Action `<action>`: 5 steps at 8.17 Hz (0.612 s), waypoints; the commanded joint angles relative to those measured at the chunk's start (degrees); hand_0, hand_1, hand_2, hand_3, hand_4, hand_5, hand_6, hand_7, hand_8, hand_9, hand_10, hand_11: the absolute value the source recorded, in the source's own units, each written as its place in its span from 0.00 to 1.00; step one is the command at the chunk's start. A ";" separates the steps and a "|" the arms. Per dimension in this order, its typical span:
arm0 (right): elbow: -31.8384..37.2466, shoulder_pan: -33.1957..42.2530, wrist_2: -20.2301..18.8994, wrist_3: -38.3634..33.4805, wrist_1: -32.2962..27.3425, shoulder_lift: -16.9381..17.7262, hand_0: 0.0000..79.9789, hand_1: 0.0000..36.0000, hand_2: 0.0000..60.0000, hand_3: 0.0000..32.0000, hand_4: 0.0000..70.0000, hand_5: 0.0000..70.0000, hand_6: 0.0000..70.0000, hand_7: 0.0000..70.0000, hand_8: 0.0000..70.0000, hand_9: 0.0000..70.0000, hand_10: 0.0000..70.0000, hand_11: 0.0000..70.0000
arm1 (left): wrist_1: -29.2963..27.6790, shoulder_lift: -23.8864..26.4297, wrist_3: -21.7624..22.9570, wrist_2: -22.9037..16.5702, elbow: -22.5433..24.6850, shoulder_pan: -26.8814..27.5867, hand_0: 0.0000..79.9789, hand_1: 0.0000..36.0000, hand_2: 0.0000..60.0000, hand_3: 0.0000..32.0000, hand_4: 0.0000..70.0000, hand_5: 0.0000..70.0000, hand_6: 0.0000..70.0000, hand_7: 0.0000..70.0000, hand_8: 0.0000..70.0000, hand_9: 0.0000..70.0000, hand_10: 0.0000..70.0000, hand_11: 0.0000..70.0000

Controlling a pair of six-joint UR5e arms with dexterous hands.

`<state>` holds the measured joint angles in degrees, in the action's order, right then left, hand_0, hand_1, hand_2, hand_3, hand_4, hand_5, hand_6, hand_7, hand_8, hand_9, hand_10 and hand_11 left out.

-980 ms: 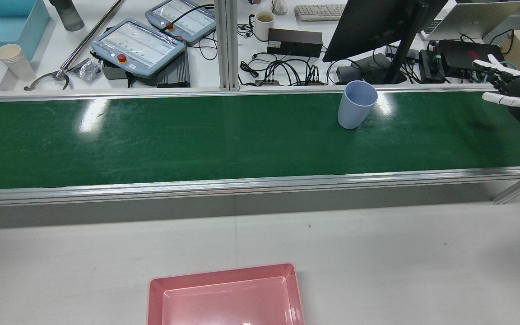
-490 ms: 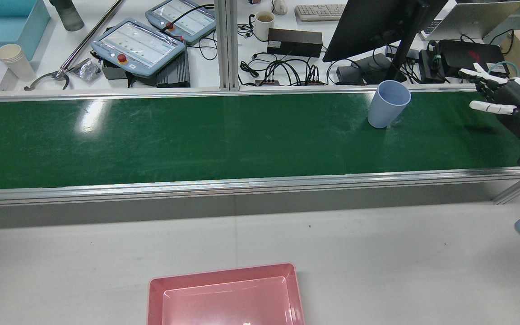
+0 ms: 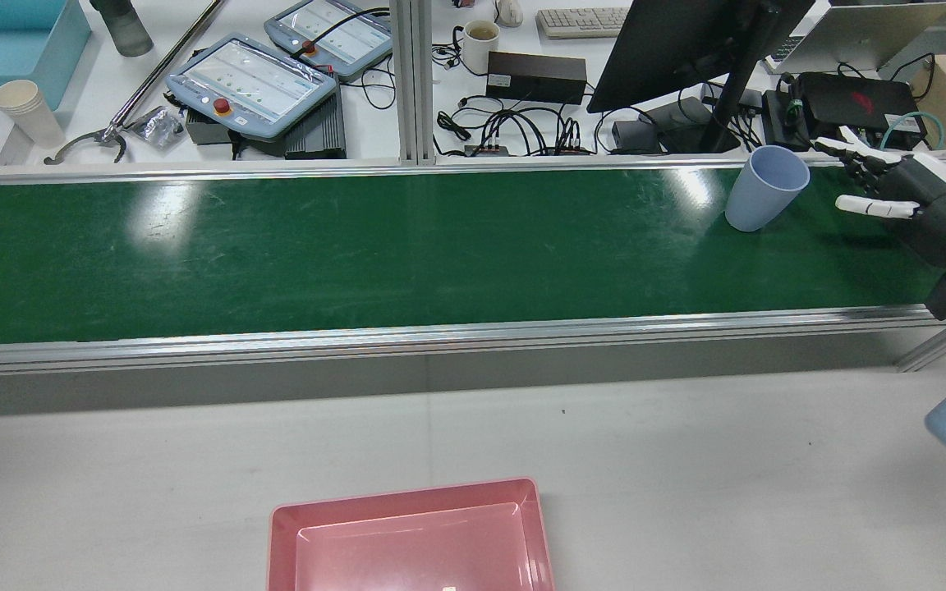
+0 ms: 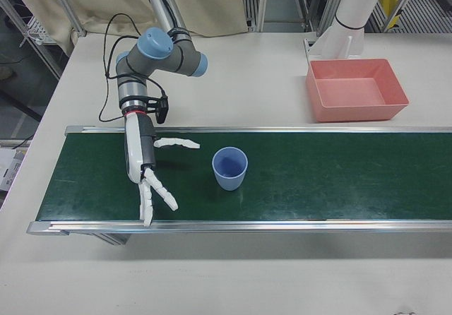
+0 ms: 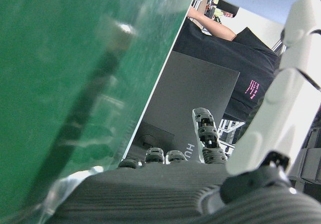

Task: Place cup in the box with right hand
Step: 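Move the open right hand along the belt toward the approaching blue cup, then close the right hand fingers around the blue cup's side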

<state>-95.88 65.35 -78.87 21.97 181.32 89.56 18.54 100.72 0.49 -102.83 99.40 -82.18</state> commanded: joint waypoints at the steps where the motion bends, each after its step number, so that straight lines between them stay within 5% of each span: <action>1: -0.10 -0.58 0.03 0.00 -0.53 0.00 0.54 0.39 0.25 0.00 0.00 0.06 0.03 0.01 0.05 0.05 0.00 0.00 | 0.00 0.00 -0.05 0.00 0.00 0.00 0.00 0.00 0.00 0.00 0.00 0.00 0.00 0.00 0.00 0.00 0.00 0.00; 5: -0.19 -1.19 0.55 -0.09 -0.53 -0.17 0.53 0.40 0.28 0.00 0.00 0.06 0.04 0.08 0.06 0.06 0.00 0.00 | 0.00 0.00 -0.05 0.00 0.00 0.00 0.00 0.00 0.00 0.00 0.00 0.00 0.00 0.00 0.00 0.00 0.00 0.00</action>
<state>-96.03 64.52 -78.81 21.95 180.83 89.54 18.55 100.72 0.49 -102.83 99.40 -82.16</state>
